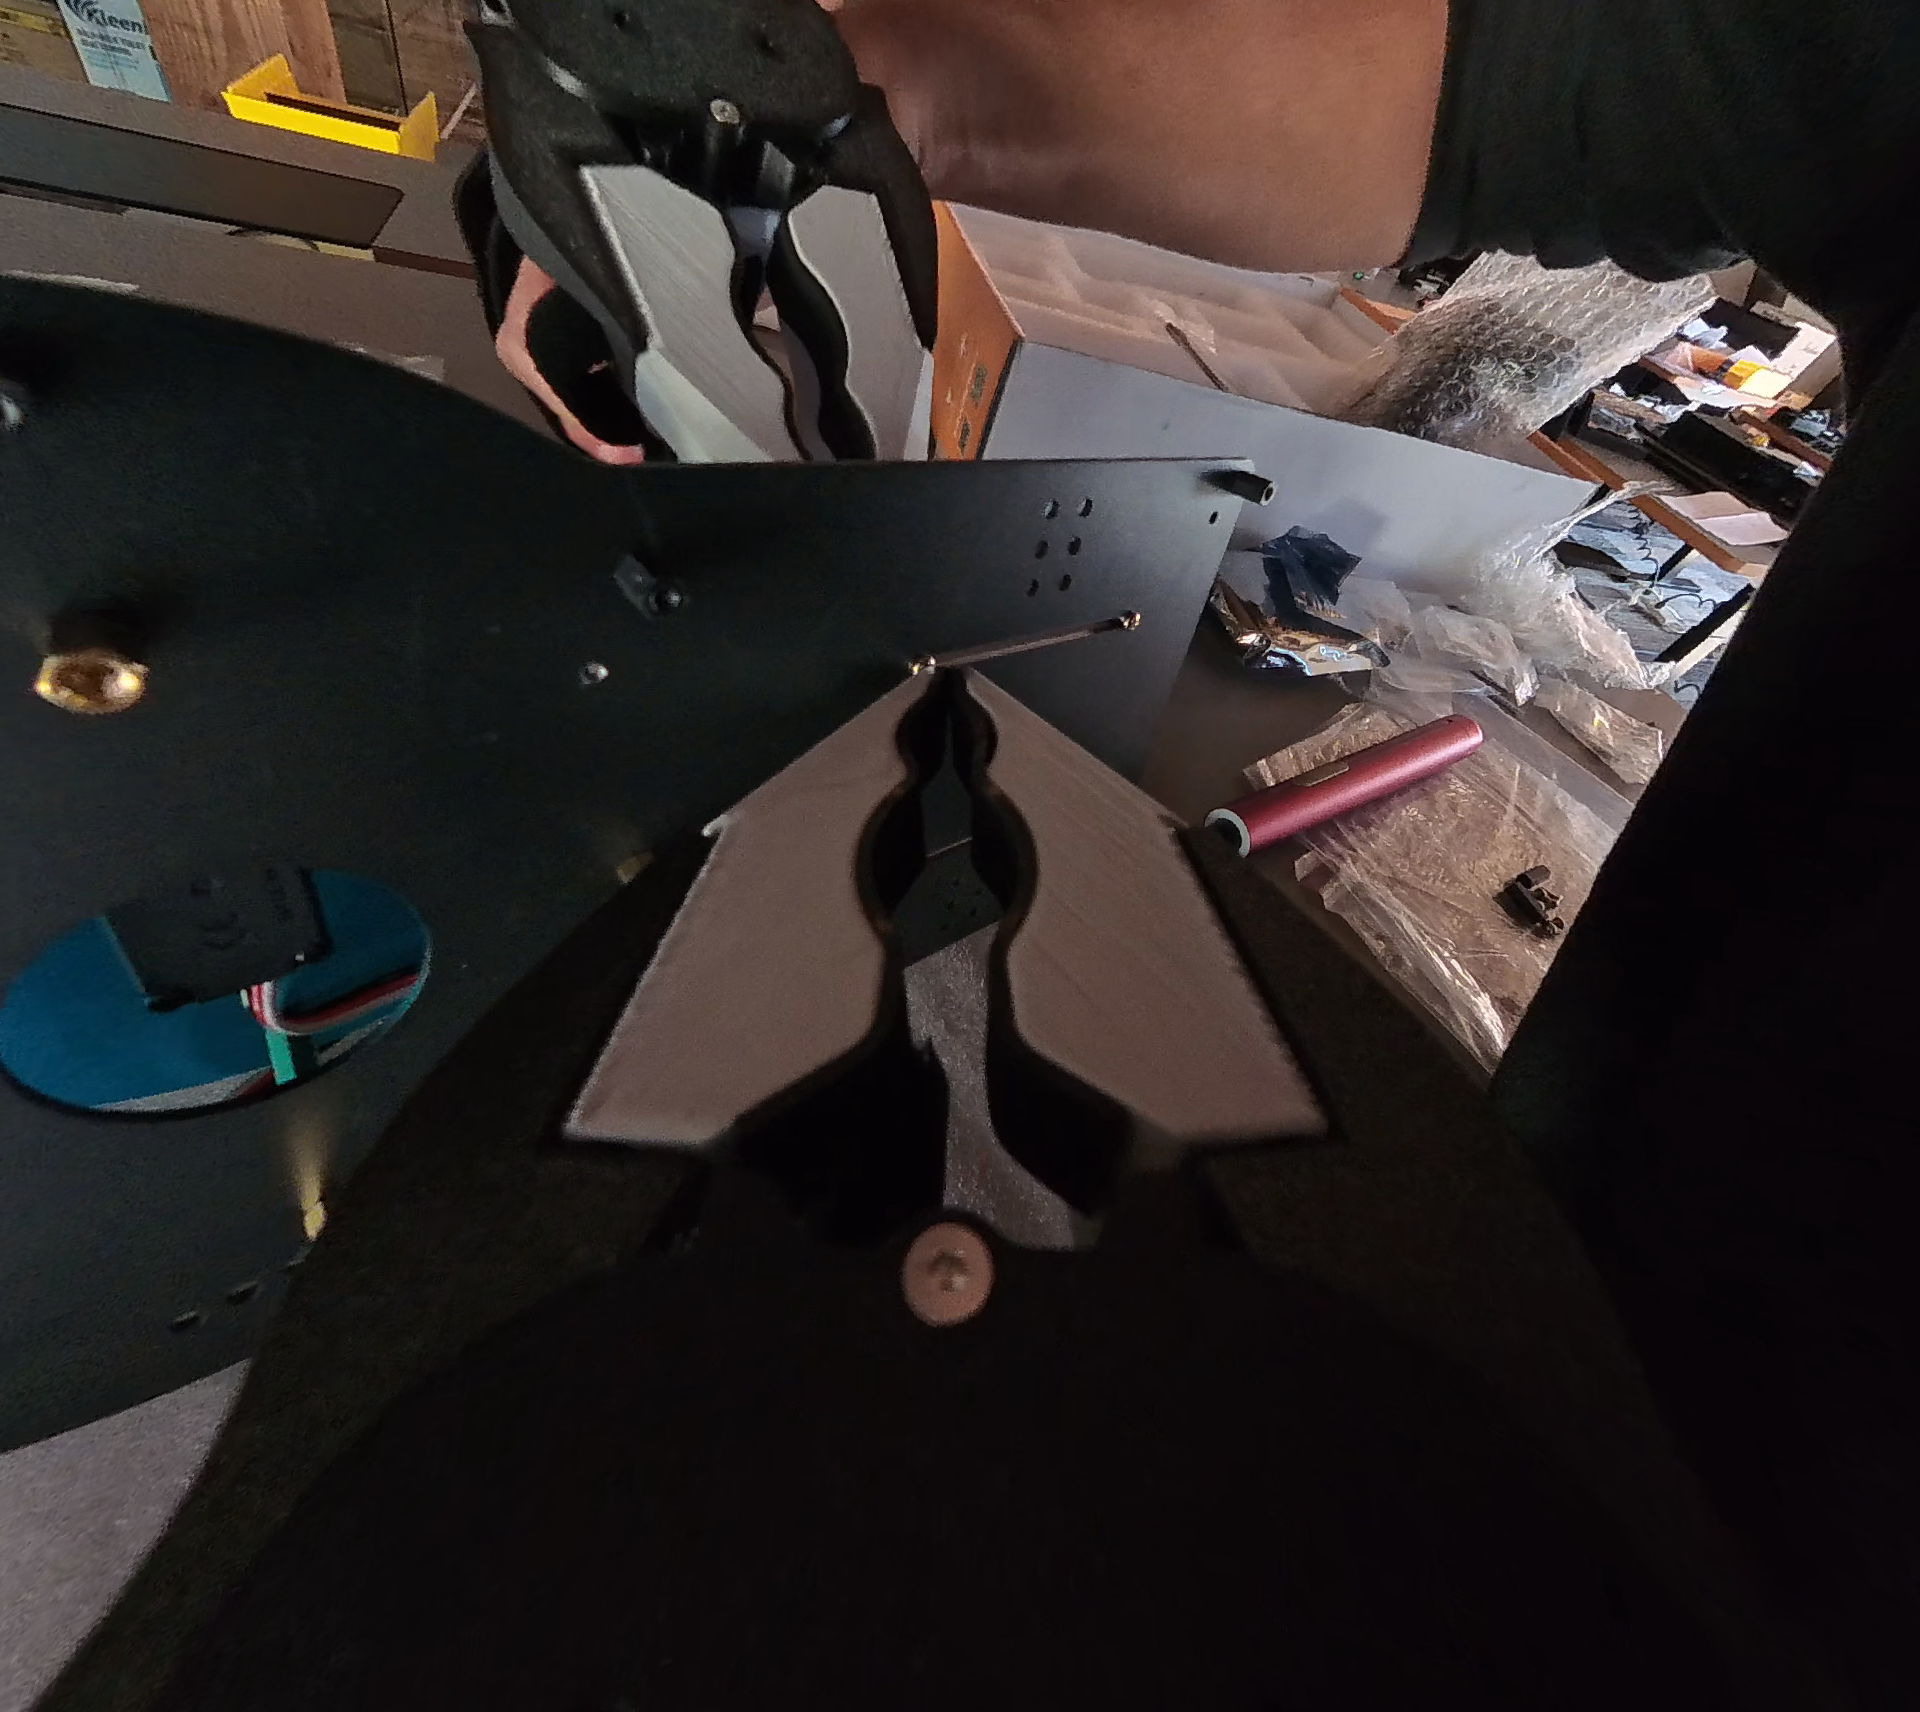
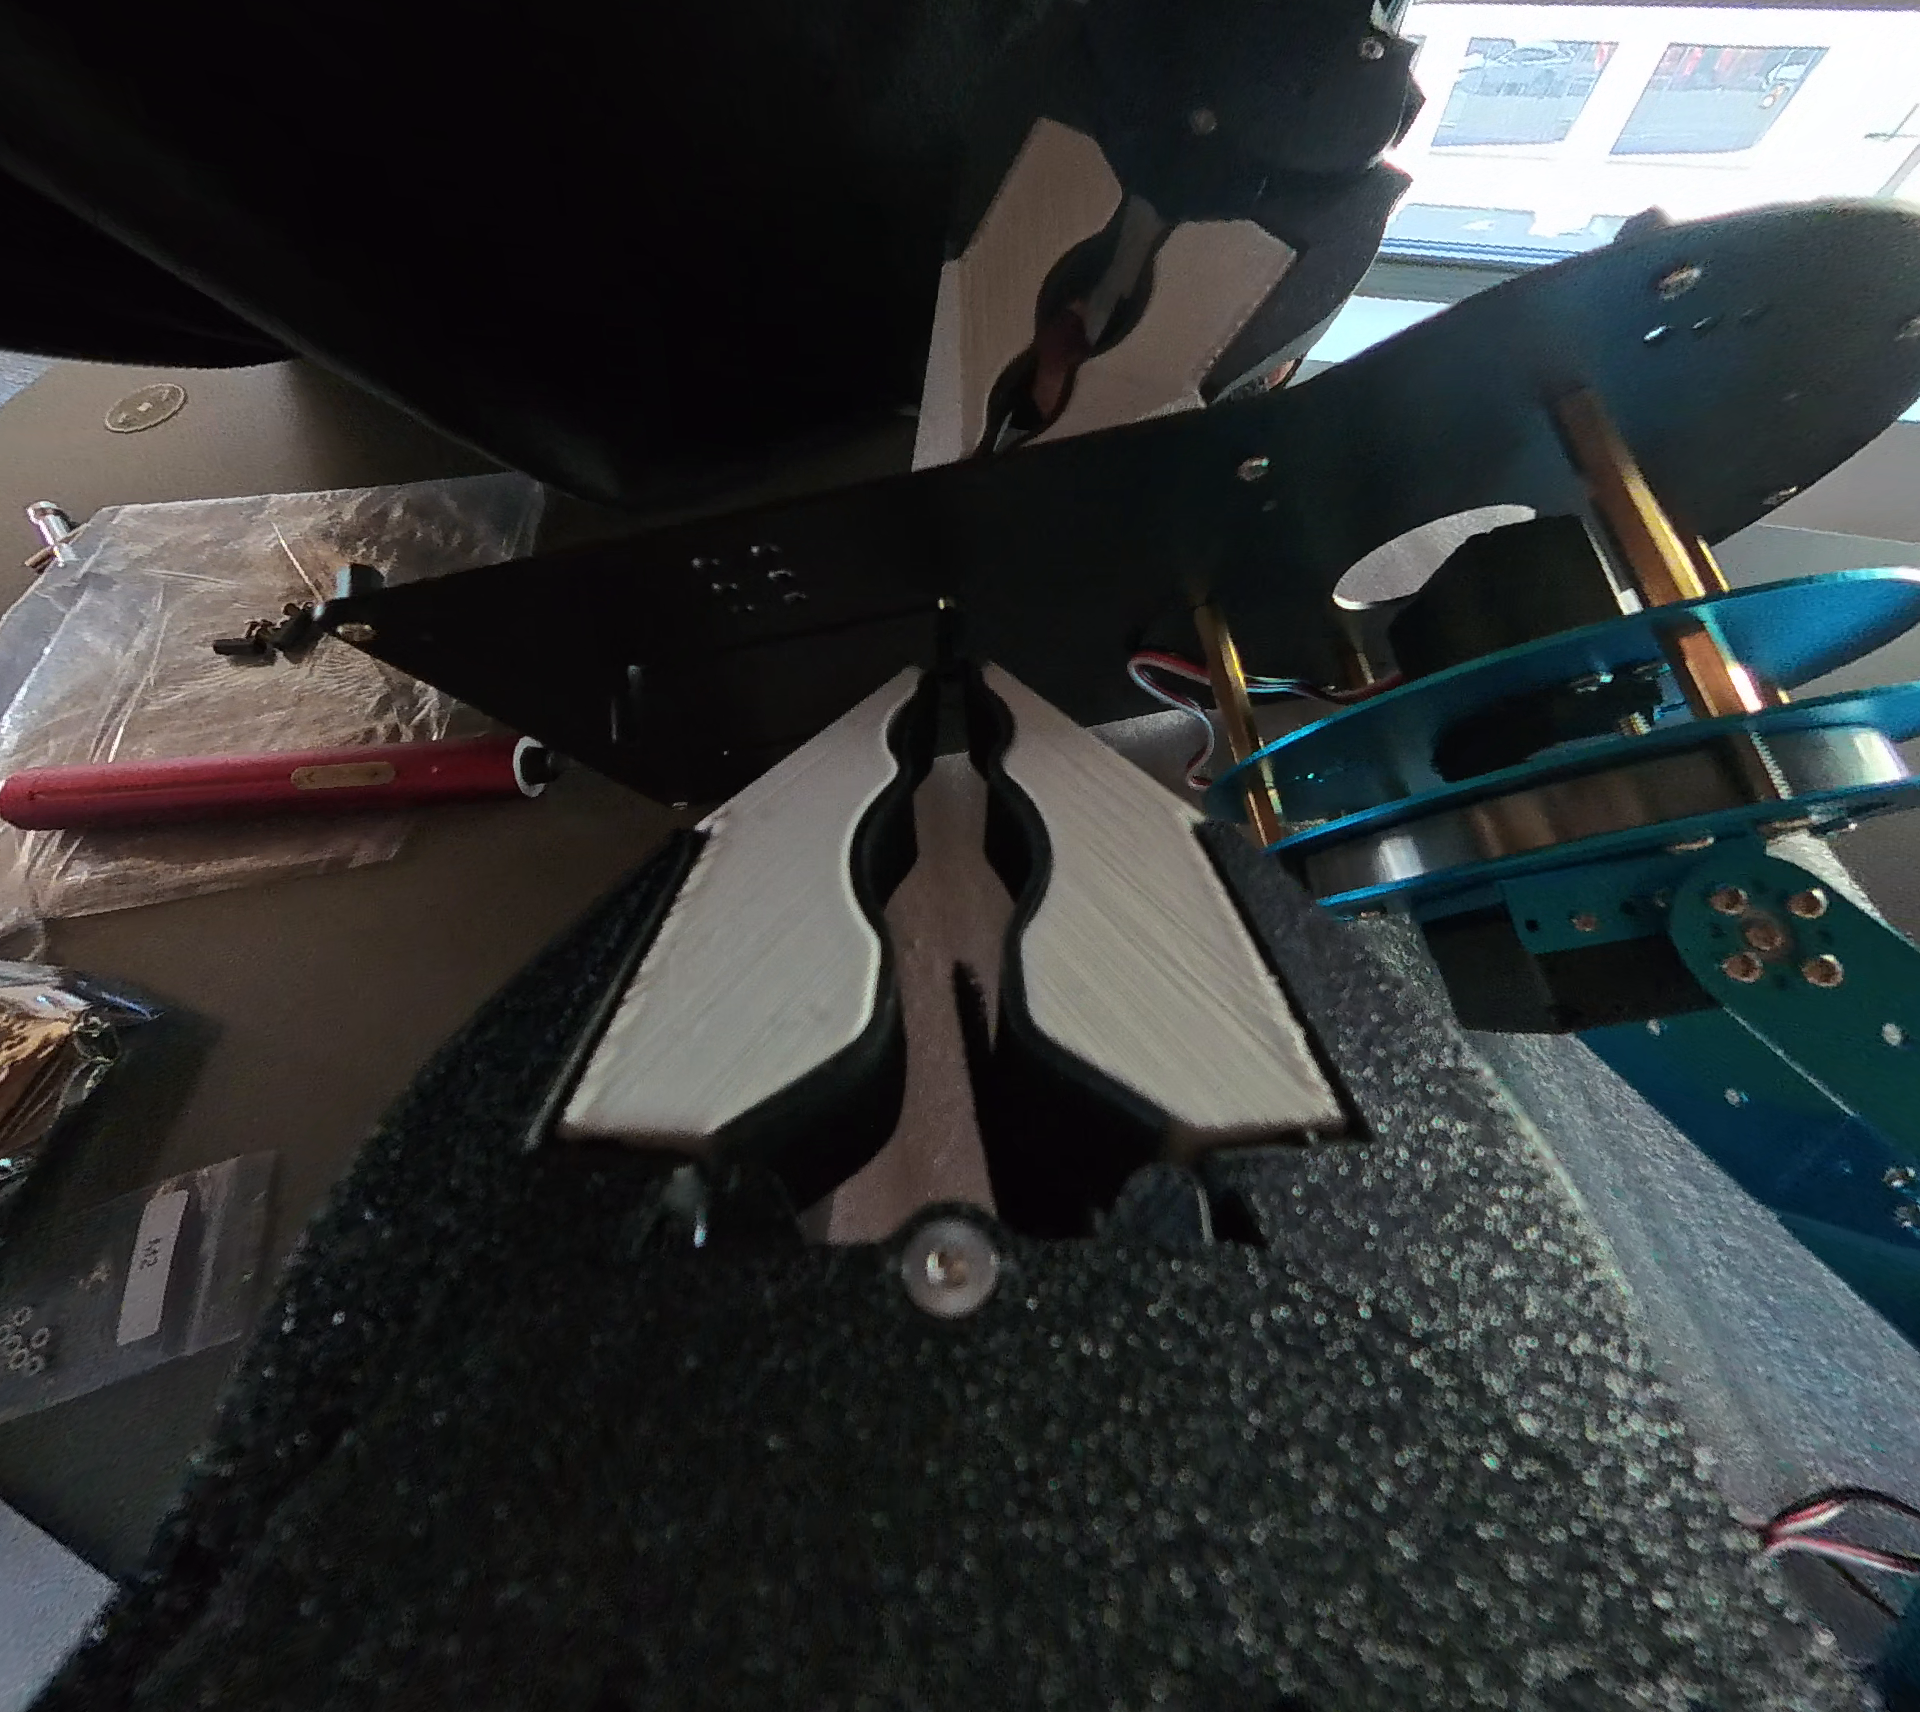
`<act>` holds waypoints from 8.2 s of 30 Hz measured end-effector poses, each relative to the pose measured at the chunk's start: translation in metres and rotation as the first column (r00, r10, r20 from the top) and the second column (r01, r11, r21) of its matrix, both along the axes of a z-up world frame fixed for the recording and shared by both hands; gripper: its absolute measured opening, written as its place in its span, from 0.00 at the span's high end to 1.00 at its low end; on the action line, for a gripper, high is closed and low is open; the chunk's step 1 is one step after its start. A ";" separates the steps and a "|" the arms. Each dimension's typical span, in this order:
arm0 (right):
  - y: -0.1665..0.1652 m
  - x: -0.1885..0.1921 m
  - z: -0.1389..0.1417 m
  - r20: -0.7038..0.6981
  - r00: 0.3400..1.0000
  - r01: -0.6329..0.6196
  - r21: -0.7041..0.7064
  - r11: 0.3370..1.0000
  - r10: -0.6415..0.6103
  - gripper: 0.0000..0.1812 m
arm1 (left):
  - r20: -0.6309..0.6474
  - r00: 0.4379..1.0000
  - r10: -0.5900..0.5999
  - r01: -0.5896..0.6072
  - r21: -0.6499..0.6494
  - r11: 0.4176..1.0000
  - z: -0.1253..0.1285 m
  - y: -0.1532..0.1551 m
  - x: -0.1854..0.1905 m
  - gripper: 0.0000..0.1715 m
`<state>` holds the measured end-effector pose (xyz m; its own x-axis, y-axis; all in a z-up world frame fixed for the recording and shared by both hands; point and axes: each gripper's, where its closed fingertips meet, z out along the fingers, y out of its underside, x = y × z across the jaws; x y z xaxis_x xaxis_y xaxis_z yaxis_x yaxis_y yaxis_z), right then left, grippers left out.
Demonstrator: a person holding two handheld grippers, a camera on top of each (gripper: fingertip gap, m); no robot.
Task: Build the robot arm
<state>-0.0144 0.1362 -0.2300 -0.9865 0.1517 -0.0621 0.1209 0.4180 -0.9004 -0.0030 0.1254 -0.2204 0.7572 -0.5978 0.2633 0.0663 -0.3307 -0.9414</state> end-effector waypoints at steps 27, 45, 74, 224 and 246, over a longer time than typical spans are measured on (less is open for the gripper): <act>0.037 -0.001 -0.045 0.471 0.865 0.083 0.206 0.975 -0.173 1.00 | -0.012 1.000 -0.001 0.001 0.001 1.000 0.000 0.001 0.001 1.00; 0.104 0.131 0.011 0.071 -0.095 0.845 0.532 -0.043 -0.993 0.87 | 0.038 0.999 0.006 -0.007 0.022 1.000 0.000 0.003 0.001 1.00; 0.003 0.199 -0.082 0.063 -0.346 0.796 0.548 -0.257 -0.936 0.98 | 0.017 1.000 -0.004 0.003 0.023 1.000 0.000 0.006 0.002 1.00; 0.011 -0.011 -0.086 0.054 0.992 0.094 0.322 0.942 -0.118 0.98 | 0.033 0.999 -0.011 0.010 0.029 1.000 0.002 0.017 0.003 1.00; 0.019 0.000 0.000 -0.213 0.973 0.118 0.126 0.985 -0.089 0.97 | 0.026 1.000 -0.009 0.008 0.030 1.000 0.002 0.017 0.004 1.00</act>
<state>-0.0139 0.1548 -0.2299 -0.9543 0.2462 0.1695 -0.0124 0.5341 -0.8453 0.0005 0.1423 -0.2186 0.7452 -0.6121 0.2647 0.0883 -0.3029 -0.9489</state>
